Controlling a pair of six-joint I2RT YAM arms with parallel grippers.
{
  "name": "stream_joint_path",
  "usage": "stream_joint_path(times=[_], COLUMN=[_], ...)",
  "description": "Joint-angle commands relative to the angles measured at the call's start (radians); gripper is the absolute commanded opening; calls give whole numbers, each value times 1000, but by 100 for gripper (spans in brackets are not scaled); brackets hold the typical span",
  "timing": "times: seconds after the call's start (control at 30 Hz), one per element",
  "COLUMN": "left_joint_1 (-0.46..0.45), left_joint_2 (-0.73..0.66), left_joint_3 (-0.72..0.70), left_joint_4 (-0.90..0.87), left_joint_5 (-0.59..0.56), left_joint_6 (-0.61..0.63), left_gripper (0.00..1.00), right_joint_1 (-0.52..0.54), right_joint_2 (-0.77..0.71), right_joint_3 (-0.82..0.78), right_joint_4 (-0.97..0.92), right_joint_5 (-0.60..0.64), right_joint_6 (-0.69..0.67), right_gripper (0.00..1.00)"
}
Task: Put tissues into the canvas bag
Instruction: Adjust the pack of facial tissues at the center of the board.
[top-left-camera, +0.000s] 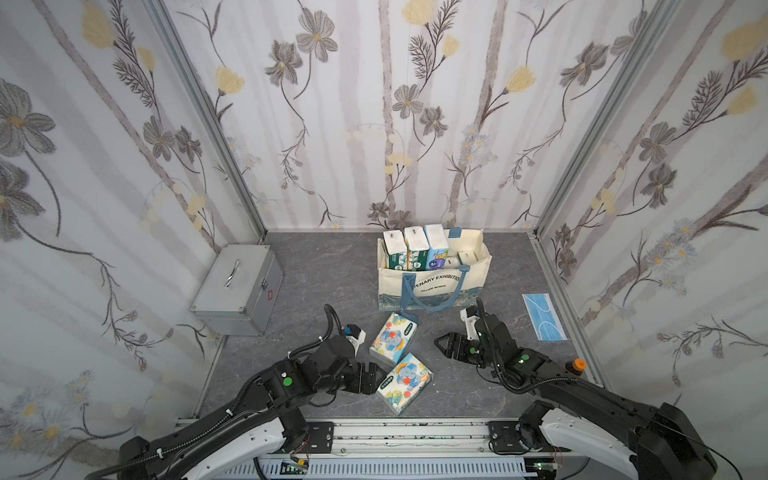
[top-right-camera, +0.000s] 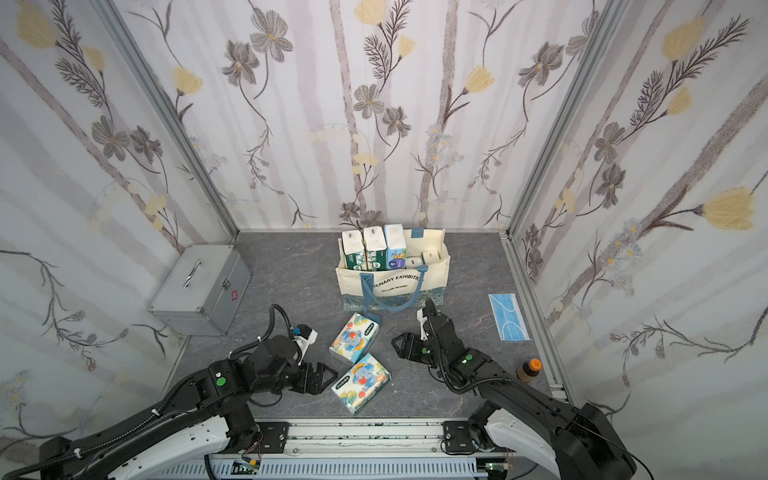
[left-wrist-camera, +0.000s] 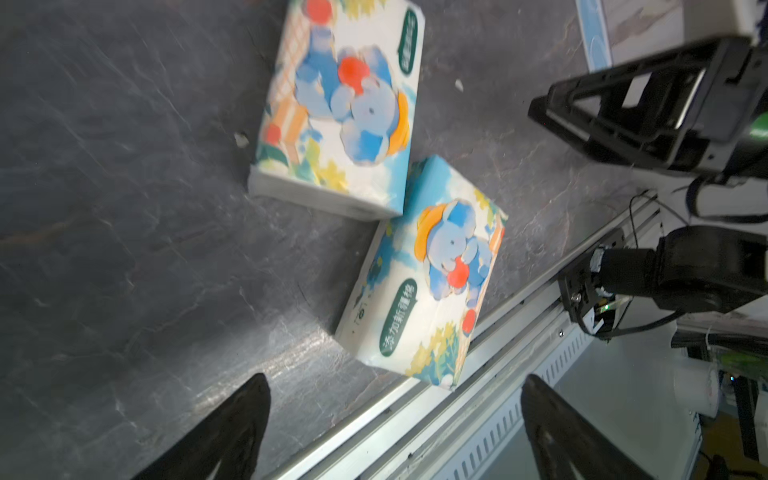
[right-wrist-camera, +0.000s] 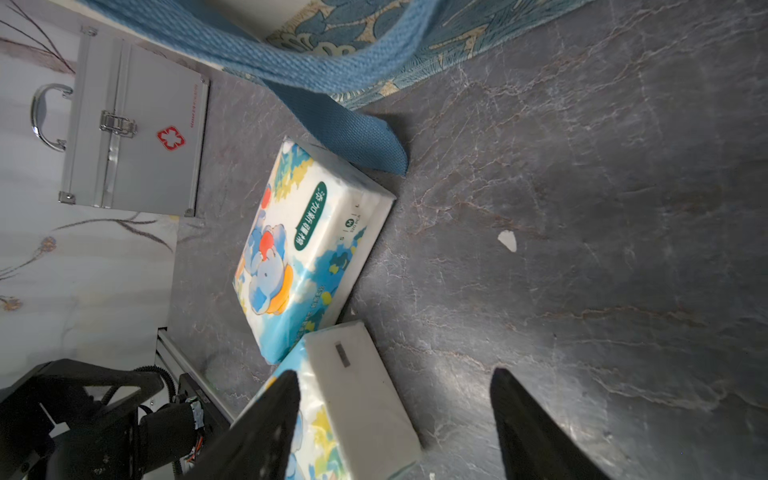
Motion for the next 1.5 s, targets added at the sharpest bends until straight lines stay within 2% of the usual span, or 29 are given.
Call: stream_joint_path(times=[0.0, 0.17, 0.33, 0.67, 0.93, 1.07, 1.43, 1.47], left_joint_1=[-114, -236, -250, -249, -238, -203, -7, 3], left_joint_2=[7, -20, -15, -5, 202, 271, 399, 416], left_joint_3=[-30, -171, -311, -332, -263, -229, -120, -105], left_joint_4=[78, 280, 541, 587, 643, 650, 619, 614], left_joint_5=[-63, -89, -90, -93, -9, 8, 155, 164], left_joint_6=[-166, -322, -391, -367, -306, -261, -114, -101], left_gripper=[87, 85, 85, 87, 89, 89, 88, 88], right_joint_1=[-7, -3, 4, 65, 98, 108, 108, 138], right_joint_2=[54, 141, 153, 215, 238, 219, 96, 84], right_joint_3=[34, 44, 35, 29, 36, 30, -58, -68], right_joint_4=[-14, 51, 90, 180, 191, 176, 161, 160], right_joint_5=[-129, -209, -223, -241, -227, -222, -221, -220], right_joint_6=[-63, -61, -41, 2, 13, 13, 47, 53], right_gripper=[78, 84, 86, 86, 86, 86, 86, 86])
